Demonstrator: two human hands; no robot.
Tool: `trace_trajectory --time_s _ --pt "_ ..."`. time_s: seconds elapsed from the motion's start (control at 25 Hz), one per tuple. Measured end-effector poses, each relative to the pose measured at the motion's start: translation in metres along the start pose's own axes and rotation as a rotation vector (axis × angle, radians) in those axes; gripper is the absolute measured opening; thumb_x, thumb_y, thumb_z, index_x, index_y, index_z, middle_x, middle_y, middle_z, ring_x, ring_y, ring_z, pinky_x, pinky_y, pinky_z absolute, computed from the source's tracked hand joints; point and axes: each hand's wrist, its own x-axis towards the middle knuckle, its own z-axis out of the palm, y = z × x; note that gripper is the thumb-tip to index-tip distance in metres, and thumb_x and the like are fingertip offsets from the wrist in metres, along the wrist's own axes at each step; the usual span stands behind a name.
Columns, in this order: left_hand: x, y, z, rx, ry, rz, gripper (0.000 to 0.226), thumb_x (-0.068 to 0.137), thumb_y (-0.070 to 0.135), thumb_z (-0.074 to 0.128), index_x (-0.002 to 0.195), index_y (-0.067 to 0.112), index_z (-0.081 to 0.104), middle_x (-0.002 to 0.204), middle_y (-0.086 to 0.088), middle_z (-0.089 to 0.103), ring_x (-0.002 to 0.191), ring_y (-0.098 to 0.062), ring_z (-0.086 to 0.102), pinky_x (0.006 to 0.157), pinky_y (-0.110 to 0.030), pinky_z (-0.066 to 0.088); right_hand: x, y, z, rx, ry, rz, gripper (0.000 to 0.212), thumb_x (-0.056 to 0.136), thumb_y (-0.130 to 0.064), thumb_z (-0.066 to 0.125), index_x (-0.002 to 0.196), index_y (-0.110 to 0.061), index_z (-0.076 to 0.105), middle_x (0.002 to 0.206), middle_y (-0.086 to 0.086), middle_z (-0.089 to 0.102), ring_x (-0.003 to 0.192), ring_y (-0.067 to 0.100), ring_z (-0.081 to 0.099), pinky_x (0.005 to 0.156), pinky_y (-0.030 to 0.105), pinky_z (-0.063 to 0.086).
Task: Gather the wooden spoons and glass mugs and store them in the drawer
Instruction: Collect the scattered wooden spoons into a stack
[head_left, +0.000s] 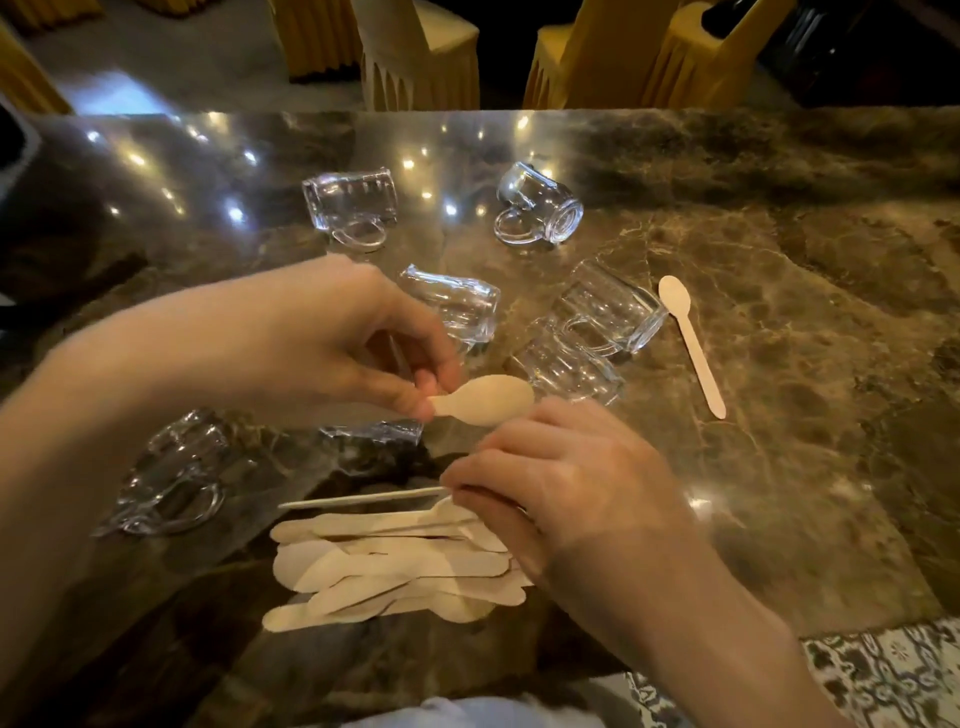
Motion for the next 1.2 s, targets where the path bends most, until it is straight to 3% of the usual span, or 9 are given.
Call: trace_trajectory --time_s 0.16,0.36,0.48,0.64,0.84,0.96,1.2 --pt "-0.015 -0.008 0.026 0.019 -0.014 -0.032 0.027 0.07 0.05 0.067 0.095 0.053 0.058 0.088 0.039 0.06 0.081 0.017 0.058 0.065 -0.008 0.046 -0.006 -0.014 0.018 -0.055 -0.168 -0.068 0.009 0.08 -0.032 0.065 0.086 -0.033 0.071 0.075 -0.019 0.067 0.072 0.01 0.056 0.057 0.029 0.048" --pt "-0.019 -0.015 0.056 -0.012 -0.026 -0.041 0.022 0.073 0.043 0.073 0.091 0.046 0.063 0.084 0.037 0.062 0.078 0.014 0.059 0.073 -0.008 0.045 -0.011 -0.02 0.037 -0.144 -0.199 -0.066 0.007 0.066 -0.03 0.075 0.069 -0.029 0.068 0.059 -0.014 0.06 0.061 0.011 0.053 0.046 0.021 0.042" --pt "-0.018 -0.016 0.07 -0.016 -0.06 -0.023 0.02 0.075 0.043 0.069 0.095 0.043 0.063 0.085 0.037 0.062 0.079 0.016 0.058 0.075 -0.01 0.046 -0.013 -0.02 0.042 -0.188 -0.204 -0.081 0.002 0.067 -0.029 0.066 0.068 -0.03 0.068 0.06 -0.015 0.06 0.06 0.01 0.051 0.047 0.02 0.031" --pt "-0.016 -0.021 0.08 -0.035 -0.072 -0.049 0.02 0.078 0.038 0.068 0.097 0.042 0.064 0.079 0.03 0.065 0.081 0.016 0.058 0.076 -0.01 0.047 -0.014 -0.018 0.049 -0.231 -0.184 -0.071 0.02 0.072 -0.027 0.048 0.069 -0.031 0.067 0.06 -0.014 0.059 0.06 0.009 0.053 0.048 0.021 0.026" --pt "-0.015 -0.022 0.09 0.025 -0.044 -0.042 0.021 0.082 0.039 0.065 0.103 0.041 0.064 0.086 0.026 0.063 0.085 0.01 0.057 0.076 -0.009 0.045 -0.015 -0.014 0.051 -0.202 -0.233 -0.099 0.006 0.071 -0.035 0.066 0.076 -0.034 0.069 0.063 -0.016 0.061 0.061 0.008 0.053 0.051 0.02 0.026" --pt "-0.019 -0.025 0.095 0.058 -0.02 -0.037 0.023 0.084 0.042 0.061 0.108 0.042 0.062 0.085 0.029 0.054 0.081 0.01 0.051 0.072 -0.006 0.04 -0.018 -0.011 0.055 -0.169 -0.271 -0.096 0.007 0.07 -0.038 0.069 0.075 -0.035 0.069 0.066 -0.015 0.061 0.062 0.009 0.054 0.051 0.021 0.032" --pt "-0.032 -0.029 0.107 0.013 0.092 -0.043 0.027 0.086 0.047 0.055 0.112 0.046 0.061 0.094 0.03 0.055 0.091 0.009 0.055 0.077 -0.011 0.045 -0.021 -0.007 0.057 -0.059 -0.247 -0.087 0.009 0.069 -0.044 0.072 0.075 -0.037 0.071 0.073 -0.018 0.065 0.065 0.007 0.059 0.052 0.019 0.044"
